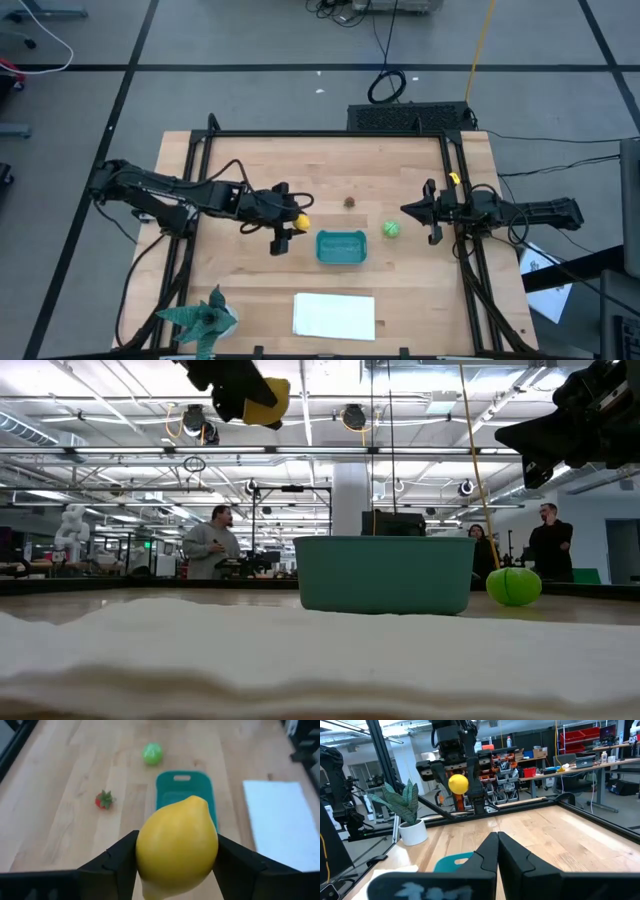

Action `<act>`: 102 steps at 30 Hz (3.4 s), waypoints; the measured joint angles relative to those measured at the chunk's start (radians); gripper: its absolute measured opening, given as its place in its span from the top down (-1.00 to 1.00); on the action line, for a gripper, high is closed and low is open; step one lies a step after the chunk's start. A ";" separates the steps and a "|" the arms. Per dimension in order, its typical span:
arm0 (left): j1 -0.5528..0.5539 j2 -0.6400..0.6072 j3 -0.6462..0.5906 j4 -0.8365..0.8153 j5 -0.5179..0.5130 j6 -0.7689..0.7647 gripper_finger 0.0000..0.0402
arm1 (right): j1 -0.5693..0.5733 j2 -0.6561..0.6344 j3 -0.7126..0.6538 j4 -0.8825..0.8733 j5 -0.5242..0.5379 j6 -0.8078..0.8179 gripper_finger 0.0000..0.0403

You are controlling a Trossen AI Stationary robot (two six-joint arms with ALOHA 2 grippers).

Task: Pick and placing Produce into tupperware
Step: Put the yellow lemon into the green bin

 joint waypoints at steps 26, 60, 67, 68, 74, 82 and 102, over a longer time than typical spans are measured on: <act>0.118 0.007 0.000 0.250 0.104 0.043 -0.04 | 0.000 0.000 0.000 0.000 0.000 0.000 1.00; 0.155 0.401 0.443 0.057 0.190 0.176 -0.09 | 0.000 0.001 0.000 -0.003 0.000 0.000 1.00; 0.156 0.402 0.441 -0.040 0.190 0.173 -0.09 | 0.000 0.002 0.000 -0.002 0.000 0.000 1.00; 0.154 0.404 0.441 -0.042 0.190 0.173 -0.09 | 0.000 0.002 0.000 -0.001 0.000 0.000 1.00; 0.143 0.404 0.393 -0.002 0.190 0.176 -0.09 | 0.000 0.002 0.000 -0.001 0.000 0.000 1.00; 0.144 0.405 0.292 0.041 0.189 0.122 -0.09 | 0.000 0.002 0.000 -0.001 0.000 0.000 1.00; 0.178 0.410 0.254 0.059 0.389 -0.042 -0.09 | 0.000 0.002 0.000 0.000 0.000 -0.003 1.00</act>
